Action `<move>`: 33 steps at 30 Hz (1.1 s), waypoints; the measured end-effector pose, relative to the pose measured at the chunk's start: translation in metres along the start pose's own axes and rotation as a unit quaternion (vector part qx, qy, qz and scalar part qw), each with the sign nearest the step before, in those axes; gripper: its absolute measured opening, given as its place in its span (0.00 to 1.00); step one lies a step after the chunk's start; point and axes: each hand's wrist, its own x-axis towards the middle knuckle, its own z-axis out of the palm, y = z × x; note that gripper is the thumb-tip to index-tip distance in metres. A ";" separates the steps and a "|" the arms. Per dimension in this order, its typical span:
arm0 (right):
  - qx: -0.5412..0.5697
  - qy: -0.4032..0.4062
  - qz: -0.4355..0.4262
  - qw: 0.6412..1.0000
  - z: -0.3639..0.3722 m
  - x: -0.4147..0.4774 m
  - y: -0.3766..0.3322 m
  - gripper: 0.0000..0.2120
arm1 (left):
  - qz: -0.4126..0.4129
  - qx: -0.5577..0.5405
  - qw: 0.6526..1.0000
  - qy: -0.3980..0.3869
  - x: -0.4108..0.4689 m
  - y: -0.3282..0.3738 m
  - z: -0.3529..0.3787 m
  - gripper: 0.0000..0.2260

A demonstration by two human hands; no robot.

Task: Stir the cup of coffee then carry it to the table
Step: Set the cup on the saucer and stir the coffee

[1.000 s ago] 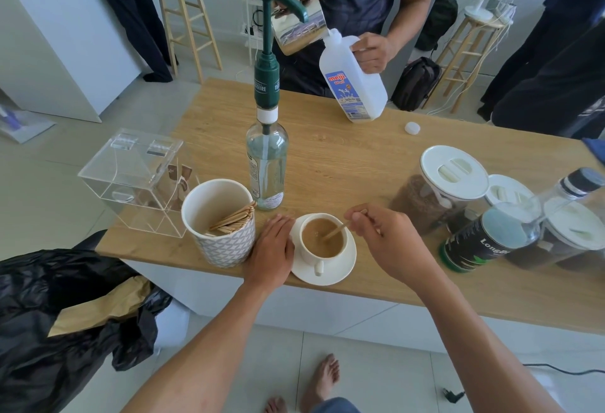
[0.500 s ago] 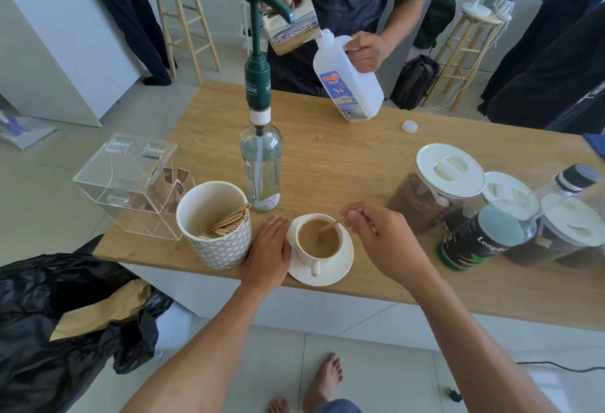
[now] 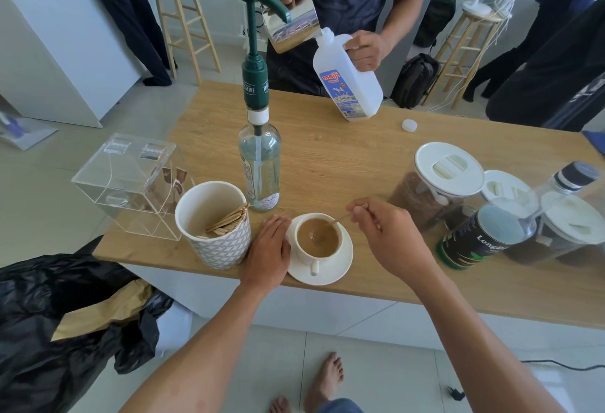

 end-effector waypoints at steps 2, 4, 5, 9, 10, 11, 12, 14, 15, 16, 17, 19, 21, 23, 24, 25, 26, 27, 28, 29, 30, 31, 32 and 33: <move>0.007 -0.030 -0.002 1.000 0.001 -0.001 -0.001 0.09 | -0.001 -0.002 1.000 -0.001 0.000 0.001 0.000 0.18; -0.002 -0.033 0.008 0.999 -0.001 -0.002 0.003 0.09 | -0.001 -0.004 1.000 0.000 0.000 0.001 0.001 0.18; -0.005 -0.022 0.014 1.000 -0.002 -0.002 0.005 0.09 | -0.001 -0.005 1.000 0.001 0.000 0.001 0.001 0.18; 0.011 -0.012 0.007 1.000 -0.001 -0.003 0.003 0.09 | -0.002 -0.002 1.000 0.000 0.001 0.000 0.001 0.18; 0.021 -0.026 0.002 0.999 0.001 -0.004 0.001 0.09 | -0.002 -0.002 1.000 -0.001 0.001 0.000 0.001 0.18; 0.026 -0.039 0.001 0.999 0.002 -0.005 -0.001 0.09 | -0.002 -0.003 1.000 -0.002 0.001 0.001 0.001 0.18; 0.025 -0.044 0.002 0.999 0.002 -0.006 -0.001 0.09 | -0.001 -0.004 1.000 -0.002 0.001 0.001 0.001 0.18; 0.018 -0.037 0.007 0.999 0.000 -0.008 0.002 0.09 | 0.000 -0.004 1.000 -0.002 0.000 0.000 0.001 0.18; 0.017 -0.030 0.011 0.999 -0.003 -0.009 0.003 0.09 | -0.001 -0.004 1.000 -0.001 0.000 0.000 0.001 0.18; 0.016 -0.022 0.012 1.000 -0.006 -0.008 0.004 0.09 | -0.001 -0.005 1.000 0.000 0.000 -0.001 0.001 0.18; 0.015 -0.016 0.010 1.000 -0.009 -0.008 0.004 0.09 | -0.002 -0.005 1.000 -0.001 0.000 -0.001 0.001 0.18; 0.017 0.000 -0.001 1.000 -0.016 -0.007 0.003 0.09 | 0.001 -0.005 1.000 0.001 0.000 0.000 0.001 0.18; 0.028 0.017 -0.013 0.999 -0.023 -0.006 -0.001 0.09 | 0.005 -0.007 1.000 0.006 0.000 0.001 0.000 0.17; 0.037 0.033 -0.023 0.998 -0.029 -0.008 -0.004 0.08 | 0.003 -0.008 1.000 0.004 -0.001 0.001 -0.001 0.17; 0.039 0.041 -0.028 0.998 -0.032 -0.009 -0.005 0.08 | 0.001 -0.010 1.000 0.001 -0.001 0.002 -0.002 0.18; 0.043 0.046 -0.029 0.998 -0.033 -0.011 -0.006 0.08 | -0.002 -0.012 1.000 -0.005 -0.003 0.002 -0.002 0.18; 0.047 0.049 -0.027 0.997 -0.034 -0.013 -0.006 0.08 | -0.005 -0.014 1.000 -0.012 -0.004 0.003 -0.002 0.18; 0.051 0.051 -0.025 0.997 -0.035 -0.015 -0.006 0.08 | -0.008 -0.016 1.000 -0.017 -0.006 0.004 -0.003 0.19; 0.055 0.051 -0.023 0.997 -0.035 -0.017 -0.006 0.09 | -0.014 -0.021 1.000 -0.018 -0.008 0.006 -0.004 0.19; 0.058 0.053 -0.022 0.997 -0.036 -0.018 -0.005 0.09 | -0.024 -0.028 0.999 -0.017 -0.010 0.007 -0.005 0.19; 0.061 0.056 -0.024 0.996 -0.036 -0.019 -0.005 0.09 | -0.034 -0.035 0.999 -0.014 -0.011 0.009 -0.007 0.20; 0.065 0.061 -0.026 0.996 -0.036 -0.019 -0.004 0.09 | -0.041 -0.038 0.998 -0.011 -0.013 0.010 -0.008 0.20; 0.070 0.069 -0.028 0.995 -0.037 -0.020 -0.003 0.09 | -0.043 -0.036 0.998 -0.007 -0.016 0.011 -0.009 0.20; 0.079 0.077 -0.028 0.994 -0.037 -0.021 -0.001 0.09 | -0.042 -0.033 0.999 -0.005 -0.019 0.013 -0.009 0.20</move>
